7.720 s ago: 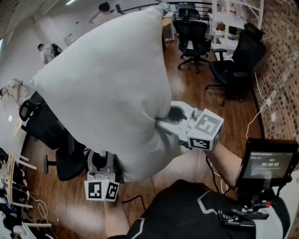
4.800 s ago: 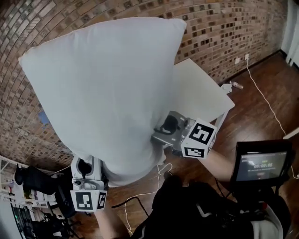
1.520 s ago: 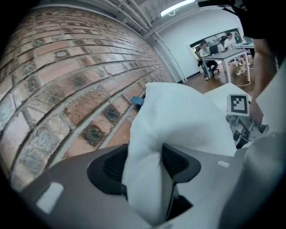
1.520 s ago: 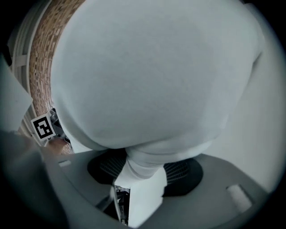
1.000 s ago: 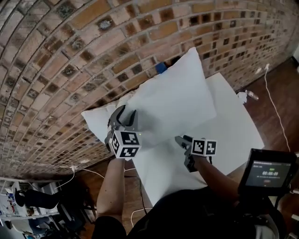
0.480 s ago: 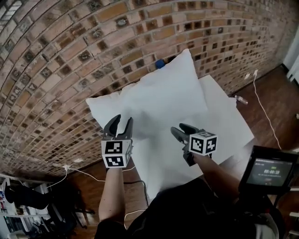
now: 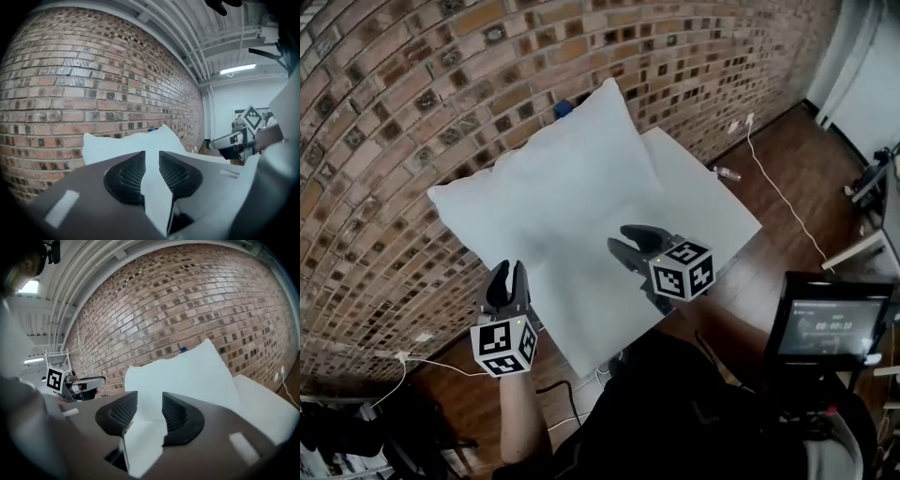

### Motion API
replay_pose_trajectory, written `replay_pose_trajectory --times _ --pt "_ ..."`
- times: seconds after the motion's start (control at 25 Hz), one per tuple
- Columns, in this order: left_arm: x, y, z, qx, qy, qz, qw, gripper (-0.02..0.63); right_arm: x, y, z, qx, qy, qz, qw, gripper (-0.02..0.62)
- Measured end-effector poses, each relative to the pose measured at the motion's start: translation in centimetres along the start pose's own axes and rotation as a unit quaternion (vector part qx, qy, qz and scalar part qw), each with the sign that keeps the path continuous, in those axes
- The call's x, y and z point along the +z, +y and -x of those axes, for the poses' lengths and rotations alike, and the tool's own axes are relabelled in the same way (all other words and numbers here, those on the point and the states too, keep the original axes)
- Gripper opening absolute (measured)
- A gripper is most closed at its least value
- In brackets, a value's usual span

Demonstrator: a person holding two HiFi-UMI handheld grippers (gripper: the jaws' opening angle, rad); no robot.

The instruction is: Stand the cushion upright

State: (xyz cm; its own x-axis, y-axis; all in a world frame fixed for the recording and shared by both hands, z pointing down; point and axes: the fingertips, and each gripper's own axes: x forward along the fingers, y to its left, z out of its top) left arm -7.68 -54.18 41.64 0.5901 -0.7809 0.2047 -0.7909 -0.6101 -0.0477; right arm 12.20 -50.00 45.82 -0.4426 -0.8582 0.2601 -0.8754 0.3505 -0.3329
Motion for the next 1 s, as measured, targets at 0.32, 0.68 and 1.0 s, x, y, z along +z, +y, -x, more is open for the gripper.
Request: replay_pose_trajectory --times 0.32,0.68,1.0 --pt "-1.4 -3.8 4.3 -0.014 -0.007 0.049 0.9987 0.002 2.2 1.0 4.2 0.015 -0.025 0.025 0.999 0.115" --pt "-0.4 -11.5 5.5 0.027 -0.007 0.069 0.9972 0.002 3.4 -1.3 11.0 0.069 -0.025 0.077 0.994 0.007" --pt "1.9 -20.1 7.0 0.053 -0.009 0.058 0.9969 0.002 3.4 -3.7 17.1 0.127 -0.027 0.109 0.985 0.006"
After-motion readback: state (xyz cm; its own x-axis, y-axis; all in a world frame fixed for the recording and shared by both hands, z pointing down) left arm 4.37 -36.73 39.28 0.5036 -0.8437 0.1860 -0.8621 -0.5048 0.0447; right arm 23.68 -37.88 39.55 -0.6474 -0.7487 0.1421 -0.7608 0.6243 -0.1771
